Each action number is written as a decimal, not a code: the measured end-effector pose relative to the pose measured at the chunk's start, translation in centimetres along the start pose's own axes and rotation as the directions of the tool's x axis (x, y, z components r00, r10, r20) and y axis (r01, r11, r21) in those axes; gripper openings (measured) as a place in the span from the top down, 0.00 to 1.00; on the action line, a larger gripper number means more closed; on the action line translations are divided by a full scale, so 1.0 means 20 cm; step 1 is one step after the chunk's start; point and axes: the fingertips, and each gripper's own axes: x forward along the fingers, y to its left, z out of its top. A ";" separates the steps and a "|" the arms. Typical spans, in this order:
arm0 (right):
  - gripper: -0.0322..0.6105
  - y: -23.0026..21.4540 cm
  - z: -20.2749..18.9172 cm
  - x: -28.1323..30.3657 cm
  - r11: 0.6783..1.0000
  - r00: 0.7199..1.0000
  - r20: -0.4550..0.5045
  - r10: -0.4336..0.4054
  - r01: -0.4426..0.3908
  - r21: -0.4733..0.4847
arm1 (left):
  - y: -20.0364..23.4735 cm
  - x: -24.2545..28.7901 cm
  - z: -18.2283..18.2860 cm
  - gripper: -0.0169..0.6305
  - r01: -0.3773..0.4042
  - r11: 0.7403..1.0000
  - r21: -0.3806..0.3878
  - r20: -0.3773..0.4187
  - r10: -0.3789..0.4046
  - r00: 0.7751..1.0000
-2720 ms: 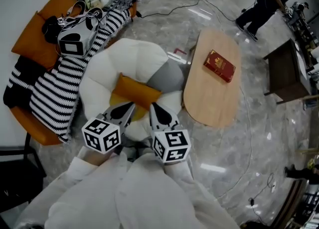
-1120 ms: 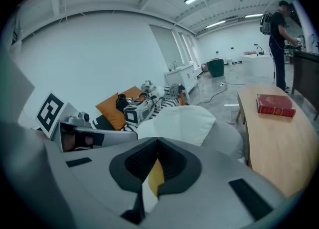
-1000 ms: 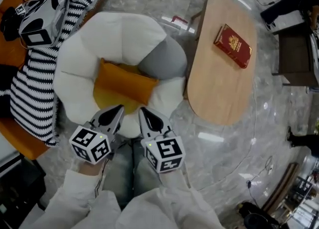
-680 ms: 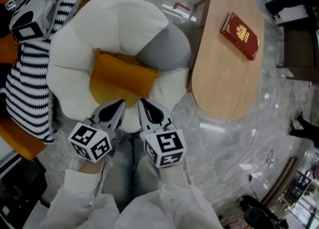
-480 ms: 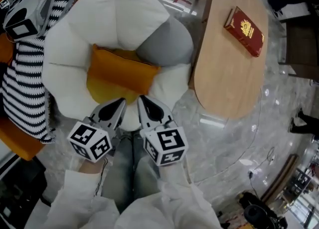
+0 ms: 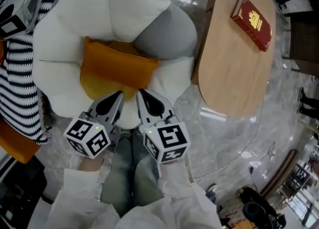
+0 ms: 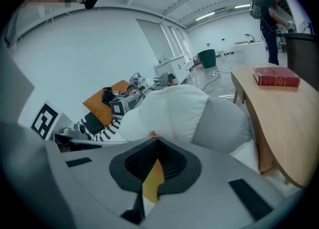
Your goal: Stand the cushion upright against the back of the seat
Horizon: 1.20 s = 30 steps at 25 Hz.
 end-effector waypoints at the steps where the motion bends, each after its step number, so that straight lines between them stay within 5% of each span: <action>1: 0.93 -0.01 -0.02 0.01 1.000 1.000 -0.004 -0.002 0.002 0.003 | 0.01 0.02 -0.01 0.96 0.001 1.000 -0.001 -0.002 -0.001 1.000; 19: 0.93 -0.36 -0.25 0.29 0.997 0.998 -0.067 -0.007 0.012 0.077 | 0.13 0.37 -0.21 0.96 0.020 1.000 -0.007 -0.045 -0.020 0.999; 30: 0.92 -0.69 -0.32 0.49 0.973 0.994 -0.060 -0.090 0.101 0.206 | 0.24 0.53 -0.22 0.96 0.009 1.000 0.002 -0.057 -0.009 0.998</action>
